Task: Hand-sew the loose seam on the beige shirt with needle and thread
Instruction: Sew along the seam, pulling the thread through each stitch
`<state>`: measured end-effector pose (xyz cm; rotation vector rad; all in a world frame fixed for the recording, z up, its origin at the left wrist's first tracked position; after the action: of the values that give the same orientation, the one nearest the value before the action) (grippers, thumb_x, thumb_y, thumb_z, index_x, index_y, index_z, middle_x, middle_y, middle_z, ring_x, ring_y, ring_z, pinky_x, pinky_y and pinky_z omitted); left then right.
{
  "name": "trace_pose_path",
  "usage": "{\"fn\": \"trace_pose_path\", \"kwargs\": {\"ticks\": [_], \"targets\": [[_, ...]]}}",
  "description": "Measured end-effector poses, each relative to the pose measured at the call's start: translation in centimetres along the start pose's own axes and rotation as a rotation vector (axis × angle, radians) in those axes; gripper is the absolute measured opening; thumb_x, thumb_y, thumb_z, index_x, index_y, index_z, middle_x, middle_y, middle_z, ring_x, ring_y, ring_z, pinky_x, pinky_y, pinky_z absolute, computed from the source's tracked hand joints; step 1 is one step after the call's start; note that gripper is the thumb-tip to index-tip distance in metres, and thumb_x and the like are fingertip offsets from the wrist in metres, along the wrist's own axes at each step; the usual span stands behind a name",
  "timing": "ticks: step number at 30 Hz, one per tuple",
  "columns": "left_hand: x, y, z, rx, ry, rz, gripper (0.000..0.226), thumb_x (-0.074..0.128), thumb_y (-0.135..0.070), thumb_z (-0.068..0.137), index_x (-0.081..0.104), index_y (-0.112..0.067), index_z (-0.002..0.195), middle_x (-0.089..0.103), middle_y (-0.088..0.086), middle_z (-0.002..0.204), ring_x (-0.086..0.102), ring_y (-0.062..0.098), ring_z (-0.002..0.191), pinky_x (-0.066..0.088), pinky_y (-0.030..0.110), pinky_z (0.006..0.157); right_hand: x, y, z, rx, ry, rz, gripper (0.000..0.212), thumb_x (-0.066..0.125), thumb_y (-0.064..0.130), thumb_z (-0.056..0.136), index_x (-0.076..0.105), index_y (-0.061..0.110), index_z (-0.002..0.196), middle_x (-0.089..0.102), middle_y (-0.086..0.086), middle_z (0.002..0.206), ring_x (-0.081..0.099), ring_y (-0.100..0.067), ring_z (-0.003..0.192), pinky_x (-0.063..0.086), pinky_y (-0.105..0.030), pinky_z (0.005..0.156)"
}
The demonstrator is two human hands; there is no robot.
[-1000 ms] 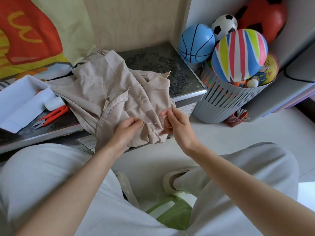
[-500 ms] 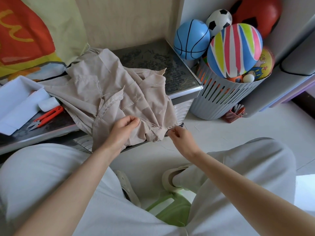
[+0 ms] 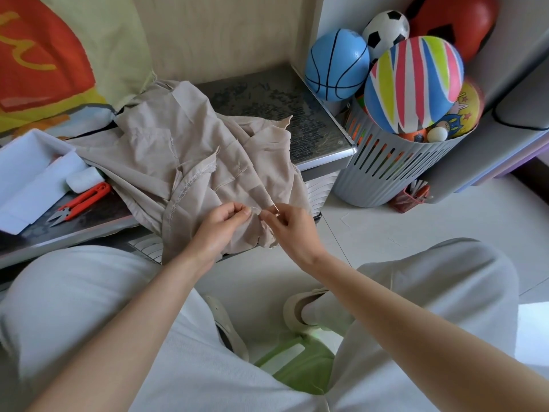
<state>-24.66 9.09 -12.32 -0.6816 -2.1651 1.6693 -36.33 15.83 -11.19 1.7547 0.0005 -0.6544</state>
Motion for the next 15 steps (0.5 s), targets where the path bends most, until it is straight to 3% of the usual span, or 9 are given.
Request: {"fn": "trace_pose_path", "kwargs": {"ticks": [2,5,7,11,15], "targets": [[-0.2,0.1,0.1,0.0,-0.016,0.008,0.019,0.051,-0.009,0.096,0.057,-0.014,0.079,0.055,0.001,0.078,0.05,0.003,0.073,0.04,0.006,0.065,-0.8,-0.1,-0.1,0.007,-0.035,-0.018,0.022,0.056,0.023,0.093,0.07,0.01,0.081,0.045,0.008,0.046,0.042,-0.005,0.044,0.034,-0.014,0.047],[-0.3,0.2,-0.1,0.005,-0.046,0.011,0.021,0.051,-0.008,0.096,0.057,-0.015,0.077,0.053,-0.007,0.068,0.049,-0.01,0.059,0.038,0.004,0.059,-1.1,-1.1,-0.6,0.02,0.013,-0.088,0.021,0.055,0.018,0.092,0.067,0.014,0.075,0.044,0.012,0.039,0.041,-0.004,0.042,0.03,-0.014,0.047],[-0.5,0.3,0.0,0.004,-0.056,0.017,0.023,0.051,-0.008,0.096,0.057,-0.016,0.075,0.052,-0.011,0.063,0.047,-0.011,0.055,0.037,0.004,0.057,-0.8,-2.8,-1.1,0.072,0.093,-0.211,0.022,0.053,0.018,0.091,0.066,0.02,0.074,0.044,0.01,0.046,0.042,-0.006,0.047,0.03,-0.016,0.048],[-0.5,0.5,0.2,-0.007,-0.056,0.006,0.024,0.052,-0.011,0.096,0.057,-0.018,0.074,0.052,-0.014,0.062,0.045,-0.007,0.059,0.036,0.007,0.058,0.0,-6.7,-2.2,0.239,0.28,-0.371,0.021,0.053,0.019,0.091,0.072,0.013,0.091,0.049,0.01,0.063,0.047,-0.009,0.059,0.033,-0.011,0.053],[-0.4,0.4,0.2,-0.004,-0.046,0.004,0.022,0.053,-0.013,0.096,0.058,-0.018,0.074,0.052,-0.015,0.061,0.045,-0.007,0.059,0.037,0.007,0.059,-0.8,-6.0,-2.0,0.218,0.17,-0.248,0.017,0.058,0.02,0.091,0.064,0.014,0.106,0.047,0.008,0.06,0.043,-0.004,0.053,0.031,-0.01,0.049]]}}
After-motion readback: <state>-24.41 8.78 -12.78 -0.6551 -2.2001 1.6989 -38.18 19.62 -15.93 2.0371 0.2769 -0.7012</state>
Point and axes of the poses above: each hand's wrist, its own z-axis towards the middle knuckle, its own x-axis out of the palm, y = z × x, the point moved 7 cm from there along z, towards the middle knuckle
